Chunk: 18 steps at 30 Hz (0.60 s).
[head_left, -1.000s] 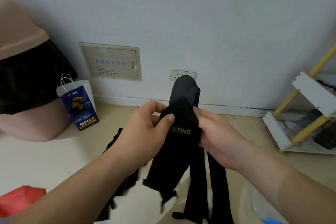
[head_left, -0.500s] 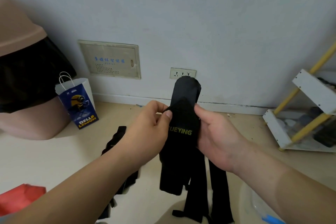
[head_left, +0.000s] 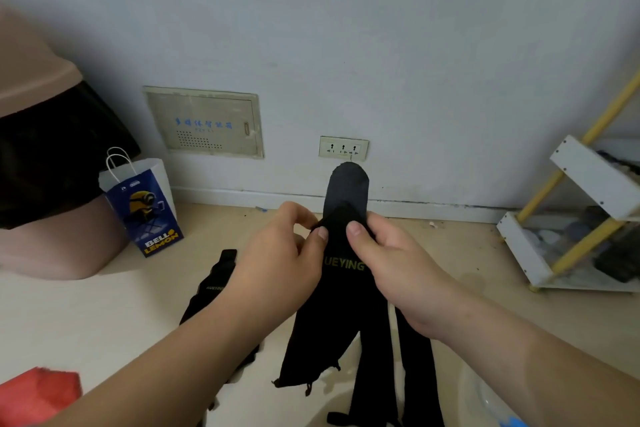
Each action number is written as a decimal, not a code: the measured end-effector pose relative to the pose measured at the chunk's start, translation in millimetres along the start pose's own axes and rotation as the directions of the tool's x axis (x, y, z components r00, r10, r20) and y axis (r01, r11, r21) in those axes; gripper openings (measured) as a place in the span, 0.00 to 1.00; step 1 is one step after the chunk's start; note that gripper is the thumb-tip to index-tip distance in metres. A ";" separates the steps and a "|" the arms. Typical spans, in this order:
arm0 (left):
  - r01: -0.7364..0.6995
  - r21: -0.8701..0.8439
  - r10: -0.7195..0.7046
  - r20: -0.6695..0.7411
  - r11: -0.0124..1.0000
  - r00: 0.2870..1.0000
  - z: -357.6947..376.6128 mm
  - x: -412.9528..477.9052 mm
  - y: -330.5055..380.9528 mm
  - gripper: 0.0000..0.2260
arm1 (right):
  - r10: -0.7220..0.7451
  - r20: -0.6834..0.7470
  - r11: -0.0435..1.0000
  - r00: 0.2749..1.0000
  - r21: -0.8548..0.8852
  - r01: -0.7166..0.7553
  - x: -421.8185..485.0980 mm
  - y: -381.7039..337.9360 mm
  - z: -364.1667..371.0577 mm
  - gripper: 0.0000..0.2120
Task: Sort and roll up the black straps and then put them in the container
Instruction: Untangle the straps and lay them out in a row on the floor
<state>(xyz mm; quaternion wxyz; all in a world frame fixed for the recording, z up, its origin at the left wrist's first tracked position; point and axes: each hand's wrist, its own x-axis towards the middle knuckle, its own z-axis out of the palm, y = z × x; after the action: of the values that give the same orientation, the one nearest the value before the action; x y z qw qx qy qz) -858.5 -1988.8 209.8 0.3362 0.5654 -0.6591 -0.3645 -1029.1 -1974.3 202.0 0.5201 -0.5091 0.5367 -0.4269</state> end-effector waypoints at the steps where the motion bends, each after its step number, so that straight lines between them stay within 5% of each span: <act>1: -0.035 0.082 0.035 -0.003 0.996 0.999 -1.2 1.0 -2.0 0.05 | 0.015 -0.009 1.000 1.000 0.003 -0.015 1.2 -0.2 -1.9 0.14; 6: -0.150 0.179 0.155 -0.012 0.972 0.988 0.8 -2.7 6.0 0.08 | 0.092 -0.007 0.994 0.996 0.060 -0.091 3.8 -5.2 -7.2 0.15; 18: -0.060 0.461 0.033 0.068 0.885 0.997 4.7 -12.4 14.5 0.08 | 0.040 0.049 0.987 0.998 -0.158 -0.032 -3.1 -4.5 1.0 0.11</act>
<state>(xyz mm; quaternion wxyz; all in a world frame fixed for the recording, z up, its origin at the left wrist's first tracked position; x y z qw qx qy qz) -868.1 -1974.6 219.5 0.1812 0.6024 -0.7498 -0.2051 -1027.9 -1971.8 206.8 0.4997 -0.5498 0.5641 -0.3604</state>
